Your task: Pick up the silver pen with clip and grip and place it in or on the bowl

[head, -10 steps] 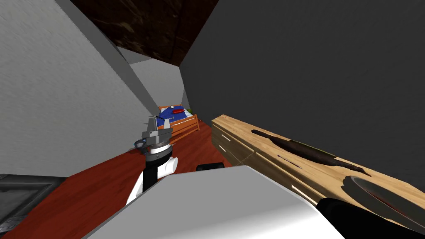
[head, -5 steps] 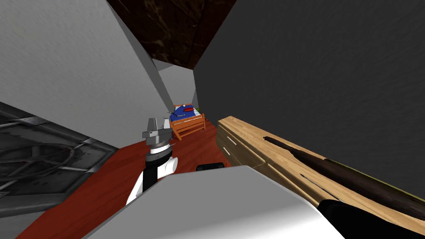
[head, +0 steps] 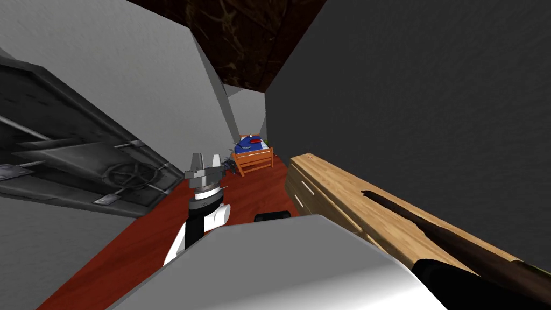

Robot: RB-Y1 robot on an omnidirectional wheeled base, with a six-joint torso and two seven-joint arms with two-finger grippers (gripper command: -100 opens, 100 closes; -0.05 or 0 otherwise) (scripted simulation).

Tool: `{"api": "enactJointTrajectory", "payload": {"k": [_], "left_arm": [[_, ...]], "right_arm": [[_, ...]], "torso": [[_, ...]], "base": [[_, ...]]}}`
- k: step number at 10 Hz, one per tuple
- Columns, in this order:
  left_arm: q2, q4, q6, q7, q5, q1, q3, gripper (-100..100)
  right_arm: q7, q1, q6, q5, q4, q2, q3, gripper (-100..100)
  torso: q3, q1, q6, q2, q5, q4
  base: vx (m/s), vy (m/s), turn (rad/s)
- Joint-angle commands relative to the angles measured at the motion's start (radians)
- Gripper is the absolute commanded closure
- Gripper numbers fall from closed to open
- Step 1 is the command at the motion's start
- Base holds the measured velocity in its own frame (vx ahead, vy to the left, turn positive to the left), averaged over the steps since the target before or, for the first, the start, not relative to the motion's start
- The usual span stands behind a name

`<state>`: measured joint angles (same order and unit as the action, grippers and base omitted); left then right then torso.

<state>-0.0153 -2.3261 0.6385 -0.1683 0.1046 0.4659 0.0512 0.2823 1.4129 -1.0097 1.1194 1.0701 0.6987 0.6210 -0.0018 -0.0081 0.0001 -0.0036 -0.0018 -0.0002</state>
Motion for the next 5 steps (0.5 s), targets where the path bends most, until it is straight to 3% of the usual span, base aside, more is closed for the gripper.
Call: {"api": "enactJointTrajectory", "payload": {"k": [1,2,5], "left_arm": [[0.0,0.0,0.0,0.0,0.0,0.0,0.0,0],[0.0,0.0,0.0,0.0,0.0,0.0,0.0,0],[0.0,0.0,0.0,0.0,0.0,0.0,0.0,0]], "right_arm": [[0.021,-0.013,-0.019,0.014,-0.05,0.01,0.01,-100],[0.021,-0.013,-0.019,0.014,-0.064,0.01,0.01,-100],[0.039,-0.031,-0.05,0.059,-0.137,0.04,0.035,-100]], "torso": [[0.0,0.0,0.0,0.0,0.0,0.0],[0.0,0.0,0.001,0.0,0.0,0.0],[0.0,0.003,0.002,0.001,0.0,0.0]], "base": [[0.007,-0.047,0.289],[0.004,-0.024,0.045],[0.002,-0.022,0.247]]}}
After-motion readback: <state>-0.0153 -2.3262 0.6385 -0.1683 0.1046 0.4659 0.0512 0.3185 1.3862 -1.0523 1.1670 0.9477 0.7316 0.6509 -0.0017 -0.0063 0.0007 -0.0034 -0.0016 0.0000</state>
